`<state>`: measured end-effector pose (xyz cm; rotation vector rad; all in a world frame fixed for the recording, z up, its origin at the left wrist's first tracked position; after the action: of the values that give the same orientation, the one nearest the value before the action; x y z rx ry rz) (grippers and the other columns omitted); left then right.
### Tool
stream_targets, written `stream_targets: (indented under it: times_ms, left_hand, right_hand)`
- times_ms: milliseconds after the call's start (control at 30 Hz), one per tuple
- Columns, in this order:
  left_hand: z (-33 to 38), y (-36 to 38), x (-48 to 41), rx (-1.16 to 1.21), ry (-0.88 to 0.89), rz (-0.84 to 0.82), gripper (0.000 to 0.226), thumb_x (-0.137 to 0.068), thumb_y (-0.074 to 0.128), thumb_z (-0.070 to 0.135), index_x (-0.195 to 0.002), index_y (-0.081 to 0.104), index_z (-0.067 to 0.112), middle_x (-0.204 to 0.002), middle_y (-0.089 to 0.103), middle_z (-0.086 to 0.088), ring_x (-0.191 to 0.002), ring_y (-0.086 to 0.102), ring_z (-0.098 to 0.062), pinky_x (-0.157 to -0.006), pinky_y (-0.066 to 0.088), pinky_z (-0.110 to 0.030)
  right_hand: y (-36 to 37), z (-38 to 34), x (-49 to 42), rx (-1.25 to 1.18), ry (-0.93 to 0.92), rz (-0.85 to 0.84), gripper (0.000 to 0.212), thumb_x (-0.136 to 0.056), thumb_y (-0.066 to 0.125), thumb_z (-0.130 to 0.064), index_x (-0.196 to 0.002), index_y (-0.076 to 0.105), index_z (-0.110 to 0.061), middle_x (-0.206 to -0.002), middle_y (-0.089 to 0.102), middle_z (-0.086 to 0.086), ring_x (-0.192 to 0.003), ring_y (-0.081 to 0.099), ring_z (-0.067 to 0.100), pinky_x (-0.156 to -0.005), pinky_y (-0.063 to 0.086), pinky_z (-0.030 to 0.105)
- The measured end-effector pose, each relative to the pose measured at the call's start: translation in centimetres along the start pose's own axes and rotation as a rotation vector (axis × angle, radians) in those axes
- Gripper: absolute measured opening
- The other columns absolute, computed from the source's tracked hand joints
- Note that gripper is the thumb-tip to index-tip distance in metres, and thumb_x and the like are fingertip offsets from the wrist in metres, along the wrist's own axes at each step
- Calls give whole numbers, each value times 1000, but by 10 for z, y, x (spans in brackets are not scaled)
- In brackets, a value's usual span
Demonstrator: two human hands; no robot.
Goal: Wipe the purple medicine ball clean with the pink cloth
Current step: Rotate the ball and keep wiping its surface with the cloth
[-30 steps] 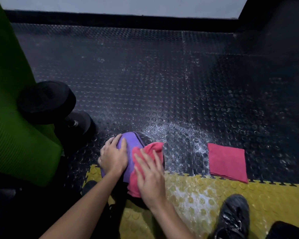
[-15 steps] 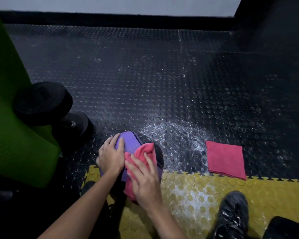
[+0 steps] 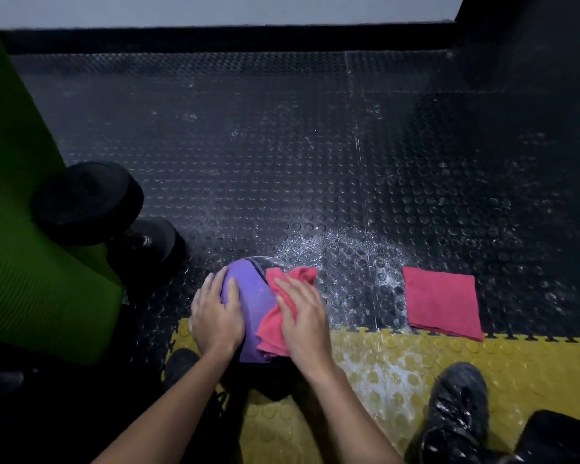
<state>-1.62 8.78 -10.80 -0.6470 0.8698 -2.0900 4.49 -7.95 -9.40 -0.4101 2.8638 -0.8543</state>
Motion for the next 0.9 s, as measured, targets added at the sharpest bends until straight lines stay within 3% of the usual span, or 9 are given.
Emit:
stream_targets:
  times_ms: [100,167,233,300,433,533,600,700,900]
  left_hand:
    - [4,1,7,-18,11,1,41,-97,39,39,-137,45,34,-149,36,9,-139,29,-18,-113,22,-45]
    - [9,2,14,-64,31,-2,42,-97,38,40,-138,43,35,-151,33,11,-140,26,-17,-113,21,-45]
    - [12,4,16,-91,44,-5,43,-97,36,43,-138,43,35,-151,33,11,-140,25,-17,-112,21,-45]
    - [9,2,17,-60,54,9,50,-91,33,48,-136,48,31,-148,39,6,-137,31,-20,-110,23,-44]
    - [-4,-11,-1,34,-63,2,38,-93,43,41,-123,54,20,-134,47,-12,-119,47,-34,-102,32,-41]
    - [-12,-6,-10,64,-288,-73,57,-89,40,60,-128,44,18,-139,35,-12,-121,43,-39,-102,32,-46]
    - [-13,-2,-6,9,-309,-93,67,-88,37,65,-140,34,23,-148,27,-9,-127,37,-40,-105,29,-51]
    - [-15,0,-6,-92,-250,-91,65,-89,33,64,-144,32,30,-153,27,-2,-131,35,-39,-108,27,-52]
    - [-27,-4,-14,-39,-182,-78,59,-91,36,60,-140,41,27,-147,40,-3,-129,41,-34,-110,29,-44]
  right_hand:
    - [-18,53,4,-319,338,18,25,-96,45,-23,-116,54,-33,-101,68,5,-78,69,18,-66,54,23]
    - [-17,76,12,-444,536,21,22,-96,44,-22,-106,53,-39,-87,69,2,-57,68,17,-45,55,31]
    - [-15,68,10,-316,475,32,29,-94,48,-18,-108,56,-42,-109,66,-6,-89,67,17,-82,54,35]
    - [-15,33,8,-114,257,62,31,-92,51,-18,-120,58,-30,-125,53,-15,-115,47,6,-101,29,16]
    - [-4,-6,11,-13,-39,-1,34,-92,48,-26,-125,54,-27,-126,48,-17,-116,33,-1,-104,20,12]
    - [-14,47,15,-142,247,5,33,-94,48,-19,-126,51,-28,-122,57,-7,-102,54,4,-84,43,9]
    - [-14,75,27,-247,469,-25,34,-95,46,-18,-127,52,-23,-116,63,-1,-93,57,6,-68,42,6]
    - [-13,53,25,-259,411,5,35,-93,49,-14,-127,52,-18,-126,53,-11,-111,46,1,-78,25,-8]
    - [10,-10,17,-56,-68,-66,40,-89,39,-37,-121,58,-26,-129,52,-13,-122,37,7,-108,22,22]
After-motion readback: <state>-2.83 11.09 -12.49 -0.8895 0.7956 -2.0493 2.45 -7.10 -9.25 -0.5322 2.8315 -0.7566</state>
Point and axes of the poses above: each hand's wrist, its own x-axis away from the middle knuckle, its own y-axis out of the palm, z = x × y, the point moved 9 cm from there along -x, towards the middle knuckle
